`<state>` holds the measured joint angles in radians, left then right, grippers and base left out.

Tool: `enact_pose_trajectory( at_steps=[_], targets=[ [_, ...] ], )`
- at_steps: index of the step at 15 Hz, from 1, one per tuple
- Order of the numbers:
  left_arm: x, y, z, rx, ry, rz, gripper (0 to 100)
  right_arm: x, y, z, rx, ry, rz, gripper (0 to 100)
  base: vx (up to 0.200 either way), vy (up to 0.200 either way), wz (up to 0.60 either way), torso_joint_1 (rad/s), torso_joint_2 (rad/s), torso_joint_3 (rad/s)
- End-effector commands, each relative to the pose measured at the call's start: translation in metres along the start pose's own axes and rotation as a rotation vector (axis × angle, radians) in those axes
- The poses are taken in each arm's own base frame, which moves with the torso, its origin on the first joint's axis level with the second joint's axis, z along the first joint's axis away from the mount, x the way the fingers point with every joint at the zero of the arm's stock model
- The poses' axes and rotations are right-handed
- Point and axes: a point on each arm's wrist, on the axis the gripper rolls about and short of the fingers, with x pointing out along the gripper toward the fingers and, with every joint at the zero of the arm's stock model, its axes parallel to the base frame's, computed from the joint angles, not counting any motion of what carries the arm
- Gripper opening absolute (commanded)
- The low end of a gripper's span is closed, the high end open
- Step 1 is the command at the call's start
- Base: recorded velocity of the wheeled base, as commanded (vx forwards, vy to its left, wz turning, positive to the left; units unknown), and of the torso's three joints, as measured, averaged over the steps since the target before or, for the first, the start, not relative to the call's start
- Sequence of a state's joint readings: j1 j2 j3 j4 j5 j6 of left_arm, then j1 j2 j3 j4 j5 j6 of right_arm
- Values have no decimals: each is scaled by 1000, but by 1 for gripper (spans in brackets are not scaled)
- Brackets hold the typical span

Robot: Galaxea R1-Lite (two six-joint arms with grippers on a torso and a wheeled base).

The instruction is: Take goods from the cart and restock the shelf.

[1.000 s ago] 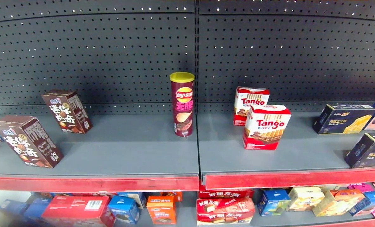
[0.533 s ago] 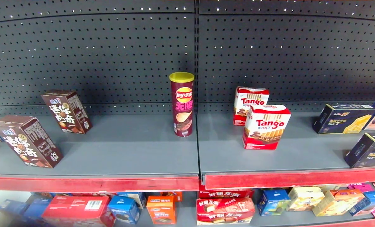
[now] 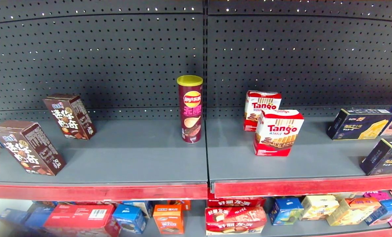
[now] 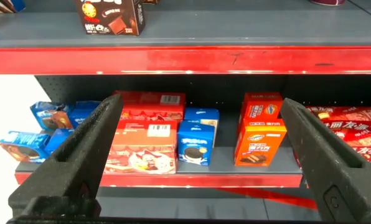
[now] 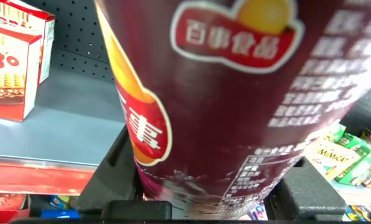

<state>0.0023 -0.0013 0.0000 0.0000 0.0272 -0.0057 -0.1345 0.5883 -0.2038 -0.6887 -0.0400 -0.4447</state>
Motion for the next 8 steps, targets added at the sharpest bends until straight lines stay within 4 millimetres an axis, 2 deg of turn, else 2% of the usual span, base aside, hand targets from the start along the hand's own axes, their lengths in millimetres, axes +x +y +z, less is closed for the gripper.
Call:
enact_pose_trajectory(
  at_steps=[1,8],
  targets=[
    [0,0,0,0,1,1,100,-1,0,0,0,-2,-1,0,0,0,0,0,0,0],
    [0,0,0,-2,1,1,100,-1,0,1,0,-6,-1,0,0,0,0,0,0,0]
  ],
)
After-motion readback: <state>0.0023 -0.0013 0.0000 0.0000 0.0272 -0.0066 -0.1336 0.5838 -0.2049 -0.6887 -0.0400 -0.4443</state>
